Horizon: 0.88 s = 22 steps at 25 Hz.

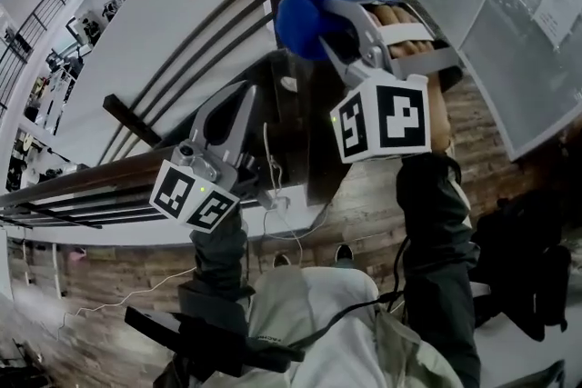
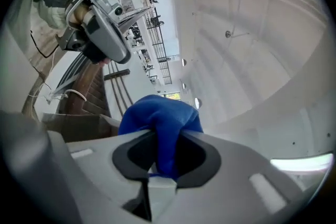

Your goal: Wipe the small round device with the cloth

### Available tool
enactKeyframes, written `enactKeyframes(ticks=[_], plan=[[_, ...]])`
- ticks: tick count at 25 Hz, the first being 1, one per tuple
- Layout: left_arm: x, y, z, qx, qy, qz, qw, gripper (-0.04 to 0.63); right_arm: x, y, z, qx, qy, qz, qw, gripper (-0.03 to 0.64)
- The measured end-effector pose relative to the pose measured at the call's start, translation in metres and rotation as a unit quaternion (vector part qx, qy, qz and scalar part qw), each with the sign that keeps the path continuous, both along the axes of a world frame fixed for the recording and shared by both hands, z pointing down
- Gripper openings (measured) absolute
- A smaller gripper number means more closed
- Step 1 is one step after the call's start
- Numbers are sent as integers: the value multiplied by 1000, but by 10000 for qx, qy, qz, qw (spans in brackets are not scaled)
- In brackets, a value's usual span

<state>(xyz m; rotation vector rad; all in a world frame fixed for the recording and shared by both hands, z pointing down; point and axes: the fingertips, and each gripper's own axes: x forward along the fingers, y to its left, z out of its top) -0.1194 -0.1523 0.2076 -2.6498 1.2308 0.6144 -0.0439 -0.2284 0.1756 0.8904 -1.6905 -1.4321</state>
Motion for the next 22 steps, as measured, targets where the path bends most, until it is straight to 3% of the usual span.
enactKeyframes(ticks=[3,7,10,13,16,18,22], plan=[[-1,0,7,-44,-9,1,10000,-8,1,-2,33,-456,79,-121,9989,83],[-5,-2,20,-152,-1,58,9999,-8,0,5,48,-694,-209,-305,9969,83],[-8,-4,18,-191,62,50,9998,-8,6,18,14,-626,-833,-888,9906,83],[-14,-3,26,-246,84,56,9996,-8,26,29,-36,-165,-1730,-1422,9745,83],[-17,-6,32,-278,87,81,9995,-8,73,10,-68,-176,-2702,-941,9581,83],[-16,-9,31,-276,95,83,9995,-8,96,-13,-84,-244,-2843,-732,9556,83],[-12,-11,29,-241,65,91,9996,-8,111,-60,-101,-631,-3053,-1034,9445,83]])
